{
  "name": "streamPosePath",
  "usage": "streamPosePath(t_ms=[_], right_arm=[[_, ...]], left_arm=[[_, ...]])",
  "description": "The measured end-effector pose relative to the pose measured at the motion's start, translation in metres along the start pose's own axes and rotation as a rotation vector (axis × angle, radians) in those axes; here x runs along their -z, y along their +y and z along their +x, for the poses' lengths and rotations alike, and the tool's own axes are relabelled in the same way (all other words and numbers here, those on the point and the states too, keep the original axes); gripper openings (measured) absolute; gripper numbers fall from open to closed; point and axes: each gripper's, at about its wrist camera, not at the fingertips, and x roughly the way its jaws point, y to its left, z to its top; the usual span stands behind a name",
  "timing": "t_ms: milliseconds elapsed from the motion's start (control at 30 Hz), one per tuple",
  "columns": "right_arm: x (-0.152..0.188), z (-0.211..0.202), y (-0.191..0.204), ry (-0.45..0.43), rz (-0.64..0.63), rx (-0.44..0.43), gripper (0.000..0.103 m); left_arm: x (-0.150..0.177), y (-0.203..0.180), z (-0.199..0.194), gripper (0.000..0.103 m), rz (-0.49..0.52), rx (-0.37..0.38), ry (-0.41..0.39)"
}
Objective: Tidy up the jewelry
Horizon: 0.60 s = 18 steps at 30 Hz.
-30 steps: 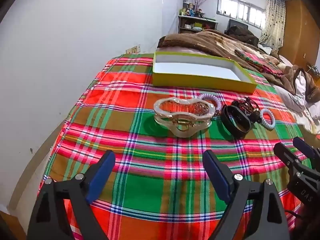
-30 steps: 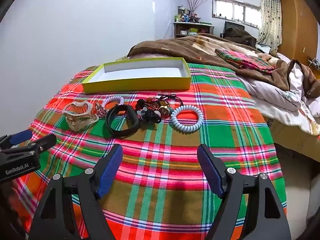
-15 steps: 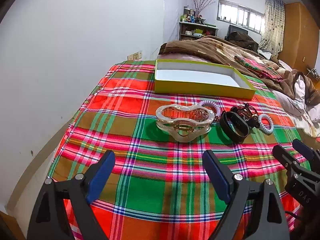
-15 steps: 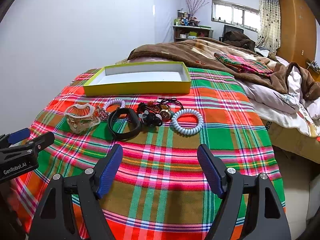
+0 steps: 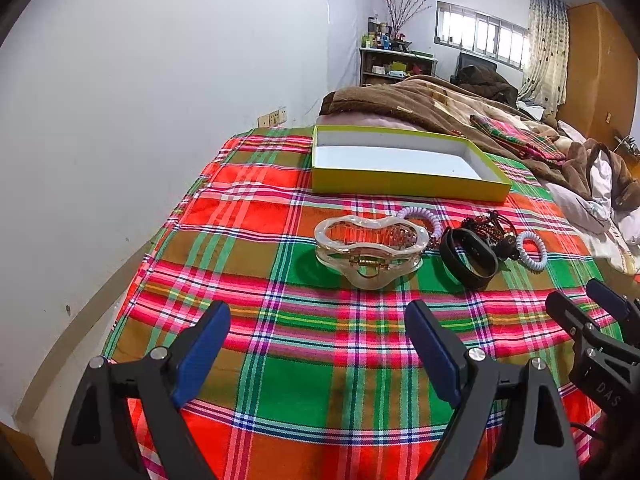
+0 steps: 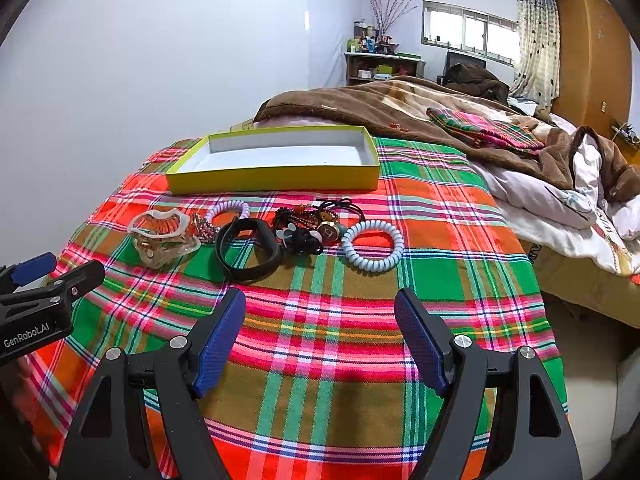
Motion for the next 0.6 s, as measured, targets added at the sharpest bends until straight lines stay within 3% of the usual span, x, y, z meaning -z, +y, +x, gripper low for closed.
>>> streamPosePath(t_ms=[600], right_arm=[[-0.0006,-0.0043,0.0001,-0.008,0.004,-0.004,0.077]], left_arm=[[0.0001,-0.0004,-0.0056,0.09,-0.002,0.0,-0.005]])
